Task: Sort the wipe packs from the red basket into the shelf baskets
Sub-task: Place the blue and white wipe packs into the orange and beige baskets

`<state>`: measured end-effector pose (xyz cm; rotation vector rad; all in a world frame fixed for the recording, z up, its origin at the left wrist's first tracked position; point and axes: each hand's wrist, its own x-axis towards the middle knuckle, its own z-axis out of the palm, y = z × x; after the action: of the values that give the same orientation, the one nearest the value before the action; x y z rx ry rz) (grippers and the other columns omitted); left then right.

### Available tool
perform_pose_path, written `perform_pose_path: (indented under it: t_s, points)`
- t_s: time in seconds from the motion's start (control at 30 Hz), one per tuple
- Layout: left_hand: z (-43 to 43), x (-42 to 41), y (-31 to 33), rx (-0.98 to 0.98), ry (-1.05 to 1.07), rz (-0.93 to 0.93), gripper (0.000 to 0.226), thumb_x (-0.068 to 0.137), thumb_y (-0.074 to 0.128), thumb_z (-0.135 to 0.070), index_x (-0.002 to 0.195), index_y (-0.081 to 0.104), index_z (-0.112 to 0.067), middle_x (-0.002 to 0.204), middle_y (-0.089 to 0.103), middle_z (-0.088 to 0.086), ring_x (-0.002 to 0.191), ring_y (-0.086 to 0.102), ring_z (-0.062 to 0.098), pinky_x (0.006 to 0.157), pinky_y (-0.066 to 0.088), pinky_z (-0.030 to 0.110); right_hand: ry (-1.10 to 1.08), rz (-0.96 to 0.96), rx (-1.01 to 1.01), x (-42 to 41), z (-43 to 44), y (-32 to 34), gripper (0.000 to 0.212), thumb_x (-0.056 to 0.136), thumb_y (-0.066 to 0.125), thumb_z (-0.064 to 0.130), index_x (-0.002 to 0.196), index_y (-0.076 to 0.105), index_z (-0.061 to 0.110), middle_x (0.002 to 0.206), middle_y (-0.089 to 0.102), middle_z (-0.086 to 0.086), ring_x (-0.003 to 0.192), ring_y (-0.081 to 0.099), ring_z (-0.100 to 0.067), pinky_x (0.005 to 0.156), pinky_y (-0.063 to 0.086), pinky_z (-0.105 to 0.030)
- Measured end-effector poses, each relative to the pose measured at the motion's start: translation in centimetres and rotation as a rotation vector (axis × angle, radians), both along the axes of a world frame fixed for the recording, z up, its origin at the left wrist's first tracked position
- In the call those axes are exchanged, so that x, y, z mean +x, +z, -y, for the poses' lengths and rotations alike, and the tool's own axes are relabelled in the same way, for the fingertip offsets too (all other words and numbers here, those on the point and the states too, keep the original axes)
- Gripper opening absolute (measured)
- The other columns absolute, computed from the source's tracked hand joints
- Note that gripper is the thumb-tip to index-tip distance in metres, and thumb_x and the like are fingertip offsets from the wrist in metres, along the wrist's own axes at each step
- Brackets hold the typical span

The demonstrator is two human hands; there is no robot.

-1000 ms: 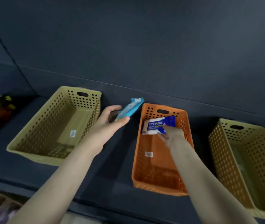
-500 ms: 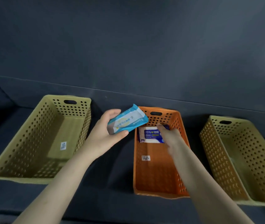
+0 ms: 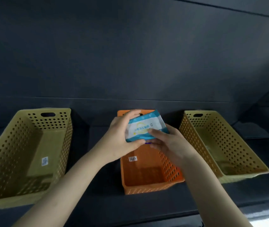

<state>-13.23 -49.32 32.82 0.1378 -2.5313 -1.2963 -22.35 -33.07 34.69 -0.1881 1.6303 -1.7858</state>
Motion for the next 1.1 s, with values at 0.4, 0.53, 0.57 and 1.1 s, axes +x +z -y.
perform_pose_path:
  t_s: [0.4,0.53,0.57,1.1]
  points:
    - [-10.8,-12.3,-0.2,0.020,-0.122,0.147,0.060,0.094,0.055,-0.044,0.147,0.030,-0.031,0.151,0.033,-0.014,0.138,0.031,0.003,0.105,0.025,0.020,-0.492,-0.391,0.241,-14.0,-17.7,0.2,0.016,0.091,0.066,0.025,0.100,0.066,0.012,0.091,0.070,-0.009,0.083,0.069,-0.029,0.076,0.057,-0.049]
    - [-14.5,-16.4,-1.8,-0.049,-0.132,0.239,0.067,0.093,0.054,-0.048,0.150,0.026,-0.028,0.155,0.027,-0.009,0.143,0.025,0.010,0.111,0.023,0.026,-0.076,-0.759,0.829,-20.2,-20.0,-1.6,0.016,0.092,0.062,0.026,0.103,0.068,0.016,0.087,0.069,-0.006,0.078,0.067,-0.025,0.068,0.054,-0.041]
    - [-15.1,-17.2,-2.3,-0.067,-0.130,0.268,0.072,0.091,0.055,-0.051,0.151,0.023,-0.028,0.158,0.023,-0.008,0.145,0.021,0.013,0.115,0.023,0.031,0.050,-0.784,0.911,-21.2,-19.9,-2.3,0.019,0.092,0.062,0.029,0.106,0.067,0.017,0.086,0.068,-0.002,0.076,0.065,-0.020,0.063,0.053,-0.037]
    - [-14.9,-20.3,-6.0,-0.340,-0.120,0.421,0.093,0.081,0.053,-0.070,0.153,0.002,-0.038,0.160,-0.011,-0.019,0.147,-0.014,0.012,0.117,0.001,0.050,0.530,-0.848,1.015,-25.6,-16.3,-9.3,0.048,0.085,0.068,0.025,0.131,0.053,0.031,0.124,0.050,0.003,0.108,0.050,-0.014,0.091,0.045,-0.030]
